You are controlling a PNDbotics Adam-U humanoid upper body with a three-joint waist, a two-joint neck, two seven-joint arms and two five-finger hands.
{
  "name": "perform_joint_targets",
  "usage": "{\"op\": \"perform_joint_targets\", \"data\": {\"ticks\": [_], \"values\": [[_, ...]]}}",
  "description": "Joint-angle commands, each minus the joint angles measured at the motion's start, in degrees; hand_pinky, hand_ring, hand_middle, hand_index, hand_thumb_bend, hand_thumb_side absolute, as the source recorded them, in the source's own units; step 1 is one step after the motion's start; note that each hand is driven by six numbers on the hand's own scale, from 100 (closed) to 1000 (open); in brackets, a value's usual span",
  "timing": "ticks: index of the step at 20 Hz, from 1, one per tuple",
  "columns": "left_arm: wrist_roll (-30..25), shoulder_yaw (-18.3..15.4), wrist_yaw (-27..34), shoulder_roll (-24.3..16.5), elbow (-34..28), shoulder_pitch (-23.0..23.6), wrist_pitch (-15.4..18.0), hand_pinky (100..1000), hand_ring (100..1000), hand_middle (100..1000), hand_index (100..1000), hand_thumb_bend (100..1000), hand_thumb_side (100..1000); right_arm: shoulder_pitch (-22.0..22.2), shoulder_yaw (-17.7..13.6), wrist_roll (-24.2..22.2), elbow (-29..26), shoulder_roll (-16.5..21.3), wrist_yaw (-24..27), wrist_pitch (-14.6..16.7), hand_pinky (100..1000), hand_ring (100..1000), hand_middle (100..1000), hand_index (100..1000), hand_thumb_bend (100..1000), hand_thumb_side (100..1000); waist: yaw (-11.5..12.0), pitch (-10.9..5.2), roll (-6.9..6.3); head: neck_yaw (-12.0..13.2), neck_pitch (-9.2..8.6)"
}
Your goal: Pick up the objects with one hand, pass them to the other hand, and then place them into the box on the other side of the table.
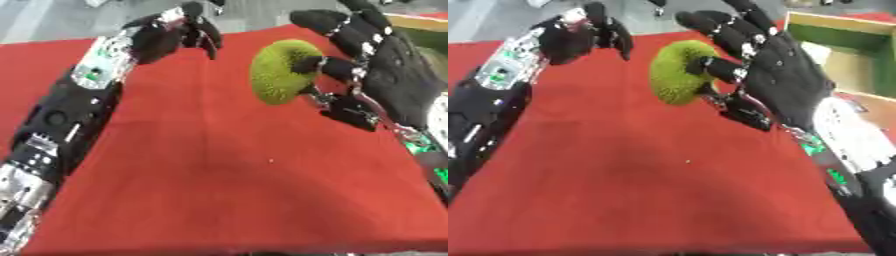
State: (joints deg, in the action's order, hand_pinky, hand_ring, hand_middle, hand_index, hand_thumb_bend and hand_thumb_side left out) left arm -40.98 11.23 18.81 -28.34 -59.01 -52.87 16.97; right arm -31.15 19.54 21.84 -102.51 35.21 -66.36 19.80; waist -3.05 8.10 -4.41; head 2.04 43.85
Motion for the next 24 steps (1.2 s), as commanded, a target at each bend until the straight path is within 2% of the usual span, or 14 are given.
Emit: {"op": "perform_joint_targets", "data": {"ticks": [1, 4, 6, 7, 9, 10, 11, 12, 14, 15, 17, 20, 22, 24], "values": [[3.4, -3.4, 6.5, -7.7, -10.1, 4.2, 1.7, 828, 598, 614, 724, 193, 917, -0.1, -4.3, 0.1, 4.2, 6.3, 2.6, -3.8, 1000, 837, 856, 338, 100, 100, 0.8, -2.1, -0.7, -1.5, 0.27], [6.8, -7.9, 10.4, -10.2, -20.6, 12.7, 2.5, 820, 591, 606, 724, 160, 848, -0.4, -8.0, 1.0, 13.1, 9.6, 6.6, -3.9, 1000, 866, 784, 365, 100, 100, 2.5, -2.11, -0.87, -3.4, 0.27], [8.9, -10.8, 10.5, -10.0, -25.3, 17.9, 2.6, 816, 582, 599, 721, 157, 826, -1.2, -10.8, 1.5, 21.4, 10.9, 10.3, -3.8, 994, 888, 740, 417, 100, 100, 4.1, -2.1, -0.89, -5.1, 0.27], [9.8, -12.1, 10.2, -9.2, -27.2, 20.0, 2.4, 816, 582, 595, 718, 159, 823, -1.9, -12.2, 1.8, 25.8, 11.5, 11.9, -4.0, 991, 890, 740, 425, 100, 162, 4.9, -2.09, -0.87, -5.9, 0.27], [11.1, -14.7, 9.4, -7.1, -30.6, 24.0, 2.6, 814, 576, 588, 718, 161, 803, -3.1, -14.6, 2.0, 34.1, 13.0, 13.7, -4.2, 971, 904, 746, 549, 100, 100, 6.8, -2.0, -0.65, -7.7, 0.27], [11.6, -16.0, 8.8, -5.7, -32.0, 25.8, 2.6, 814, 575, 585, 718, 173, 792, -3.6, -15.5, 1.8, 37.8, 13.8, 13.7, -4.2, 976, 912, 784, 687, 100, 196, 7.7, -1.95, -0.44, -8.7, 0.22], [12.0, -17.3, 8.1, -4.1, -33.4, 27.5, 2.3, 814, 575, 585, 718, 175, 790, -4.2, -16.3, 1.4, 41.6, 14.6, 13.0, -4.3, 978, 914, 793, 716, 100, 228, 8.5, -1.92, -0.22, -9.6, 0.11], [12.5, -18.4, 7.4, -2.8, -34.6, 28.9, 1.8, 815, 574, 584, 718, 190, 781, -4.7, -17.1, 1.1, 44.8, 15.3, 12.0, -4.6, 985, 921, 828, 847, 106, 428, 9.1, -1.86, 0.04, -10.4, -0.12], [13.4, -20.5, 5.9, 0.3, -36.9, 31.5, 0.4, 814, 571, 582, 719, 202, 775, -5.5, -18.7, 0.9, 50.5, 16.5, 10.0, -6.9, 988, 928, 835, 956, 288, 609, 10.2, -1.75, 0.61, -11.5, -0.54], [13.8, -21.4, 5.2, 1.8, -38.0, 32.6, -0.3, 813, 570, 580, 719, 209, 773, -5.6, -19.4, 0.9, 52.4, 17.0, 9.5, -8.2, 990, 930, 836, 970, 335, 636, 10.6, -1.72, 0.86, -11.8, -0.63], [14.6, -23.0, 4.1, 4.5, -39.6, 34.4, -1.8, 813, 566, 576, 716, 231, 773, -5.1, -20.5, 0.8, 53.8, 18.2, 9.3, -10.4, 990, 937, 833, 984, 412, 666, 10.7, -1.61, 1.36, -12.1, -0.72], [16.2, -25.1, 2.5, 7.5, -40.8, 36.2, -4.4, 808, 556, 565, 710, 259, 785, -3.1, -22.0, 0.5, 50.6, 19.9, 12.8, -11.4, 983, 943, 788, 975, 434, 601, 10.1, -1.26, 2.13, -11.8, -1.18], [17.4, -26.3, 0.9, 9.1, -41.1, 37.2, -5.6, 807, 553, 562, 707, 271, 794, 0.4, -23.5, 1.9, 43.0, 20.9, 17.0, -11.7, 971, 934, 754, 956, 406, 504, 8.9, -1.12, 2.67, -10.3, -1.14], [18.7, -27.5, -1.0, 10.3, -41.1, 38.1, -6.5, 806, 551, 560, 704, 272, 801, 6.0, -26.0, 4.7, 31.2, 20.4, 22.0, -12.7, 947, 925, 728, 938, 334, 416, 7.7, -0.94, 3.36, -8.3, -1.01]]}}
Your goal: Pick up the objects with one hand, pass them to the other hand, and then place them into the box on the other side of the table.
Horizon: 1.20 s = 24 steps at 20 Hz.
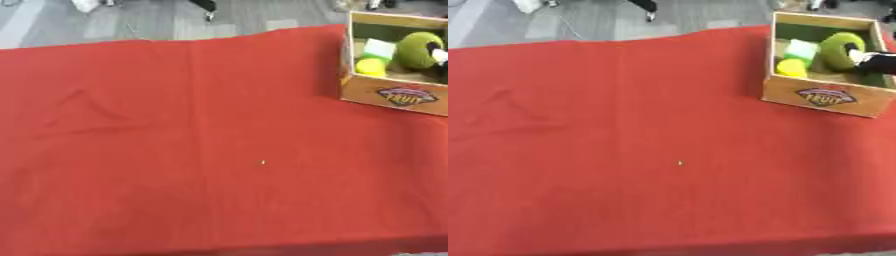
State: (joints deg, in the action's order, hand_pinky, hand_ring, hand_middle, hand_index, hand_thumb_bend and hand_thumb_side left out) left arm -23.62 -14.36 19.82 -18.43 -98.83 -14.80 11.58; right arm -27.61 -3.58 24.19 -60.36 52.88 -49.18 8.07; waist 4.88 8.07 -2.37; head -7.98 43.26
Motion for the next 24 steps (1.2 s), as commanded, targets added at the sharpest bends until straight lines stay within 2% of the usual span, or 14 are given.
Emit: {"op": "perform_joint_targets", "data": {"ticks": [1, 2, 4, 6, 8, 10, 11, 12, 15, 16, 19, 24], "values": [[2.1, -2.5, -3.0, 0.8, -1.4, 0.2, -1.3, 805, 549, 559, 703, 273, 803, 5.5, -4.4, 3.5, -17.6, 1.5, 7.1, -1.8, 935, 931, 721, 930, 293, 372, -0.9, -0.6, 1.64, 2.7, -0.64], [2.8, -2.9, -3.9, 1.2, -1.5, 0.3, -1.4, 804, 548, 557, 701, 264, 801, 8.3, -5.6, 3.9, -23.6, 0.2, 8.7, -2.7, 929, 933, 714, 921, 248, 332, -1.4, -0.37, 1.84, 3.4, -0.74], [4.2, -3.7, -6.1, 2.0, -1.6, 0.4, -1.3, 805, 549, 558, 700, 256, 806, 14.1, -7.9, 4.5, -35.9, -4.7, 11.1, -3.5, 907, 953, 694, 906, 100, 315, -2.4, -0.09, 2.24, 5.4, -0.32], [5.3, -4.4, -8.4, 3.2, -1.7, 0.6, -1.1, 803, 548, 557, 697, 258, 814, 19.5, -8.8, 3.9, -46.6, -11.4, 13.1, -2.5, 881, 971, 668, 890, 100, 351, -3.2, -0.09, 2.68, 7.3, 0.18], [6.4, -4.9, -9.6, 4.3, -1.4, 0.7, -1.1, 802, 547, 555, 694, 261, 819, 23.2, -8.7, 2.7, -52.3, -18.4, 14.9, 0.1, 850, 975, 636, 873, 100, 421, -4.0, 0.0, 3.04, 9.1, 0.42], [7.3, -5.1, -10.0, 5.0, -1.4, 1.0, -1.0, 801, 545, 553, 691, 263, 828, 25.1, -8.3, 1.8, -53.8, -23.9, 16.5, 3.6, 828, 976, 616, 857, 100, 486, -4.7, 0.15, 3.18, 10.9, 0.59], [7.5, -5.1, -10.3, 5.4, -1.2, 1.3, -1.0, 802, 544, 552, 690, 261, 835, 25.8, -7.9, 0.8, -54.0, -26.9, 17.4, 4.8, 817, 977, 603, 848, 100, 548, -5.0, 0.06, 3.23, 11.8, 0.73], [7.6, -5.0, -10.7, 5.7, -1.1, 1.6, -1.0, 802, 544, 552, 689, 261, 837, 26.3, -7.4, -0.6, -54.1, -29.6, 18.5, 5.7, 810, 974, 597, 844, 100, 569, -5.2, -0.06, 3.26, 12.3, 0.79], [7.8, -4.7, -11.5, 6.5, -0.5, 2.5, -0.9, 799, 538, 547, 686, 264, 842, 26.7, -6.8, -4.4, -54.2, -37.0, 21.0, 6.6, 786, 970, 549, 813, 100, 694, -5.9, -0.53, 3.37, 13.4, 0.85], [7.9, -4.5, -11.5, 6.6, -0.4, 2.6, -0.7, 798, 537, 546, 685, 265, 841, 26.5, -6.4, -5.0, -54.2, -38.8, 22.1, 6.5, 784, 969, 546, 811, 100, 695, -6.0, -0.53, 3.38, 13.7, 0.86], [8.1, -3.7, -11.0, 7.0, 0.1, 2.7, -0.8, 798, 536, 544, 683, 272, 854, 26.4, -4.5, -6.9, -54.2, -41.4, 24.7, 6.3, 777, 973, 530, 803, 100, 704, -6.0, -0.63, 3.59, 13.7, 0.86], [8.0, -2.5, -10.5, 7.2, 0.8, 3.2, -1.0, 795, 531, 539, 675, 273, 865, 26.9, -2.9, -9.8, -54.1, -43.3, 26.6, 5.9, 771, 973, 515, 798, 100, 707, -5.5, -0.45, 3.81, 13.4, 0.86]]}}
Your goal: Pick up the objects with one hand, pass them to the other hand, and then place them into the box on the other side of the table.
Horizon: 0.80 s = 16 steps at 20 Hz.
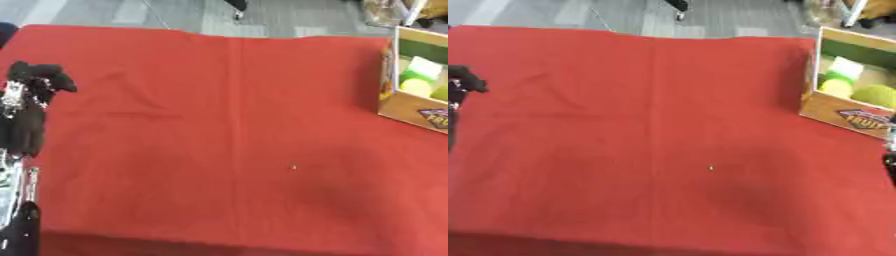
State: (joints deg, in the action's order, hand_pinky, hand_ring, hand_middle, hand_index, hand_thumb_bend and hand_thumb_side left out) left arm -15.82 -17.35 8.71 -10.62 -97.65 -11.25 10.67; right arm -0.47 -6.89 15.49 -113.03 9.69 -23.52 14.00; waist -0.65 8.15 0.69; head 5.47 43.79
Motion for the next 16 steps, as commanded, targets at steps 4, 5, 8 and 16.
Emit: {"op": "perform_joint_targets", "data": {"ticks": [4, 5, 8, 16], "values": [[0.5, 1.2, 1.0, -0.4, 0.3, 0.1, -0.5, 795, 531, 539, 673, 283, 886, 0.0, 0.2, -1.3, -1.3, -0.5, 1.3, -0.5, 767, 969, 507, 793, 100, 703, 0.2, -0.48, 1.07, -0.1, 0.33], [0.5, 1.3, 1.1, -0.4, 0.3, 0.1, -0.5, 795, 531, 539, 673, 284, 886, 0.1, 0.2, -1.3, -1.3, -0.5, 1.3, -0.5, 767, 969, 504, 792, 100, 702, 0.2, -0.45, 1.13, 0.0, 0.33], [0.6, 1.5, 1.6, -0.4, 0.1, -0.2, -0.4, 795, 530, 538, 672, 284, 885, 0.0, 0.3, -1.2, -1.5, -0.5, 1.3, -0.6, 766, 968, 502, 790, 100, 701, 0.0, -0.23, 1.07, 0.2, 0.33], [0.3, 1.9, 2.4, -0.2, 0.6, 0.3, -0.3, 795, 530, 538, 671, 287, 893, 0.1, 0.4, -1.4, -1.2, -0.3, 1.3, -1.2, 763, 965, 496, 786, 100, 701, -0.5, -0.68, 0.5, -0.1, 0.33]]}}
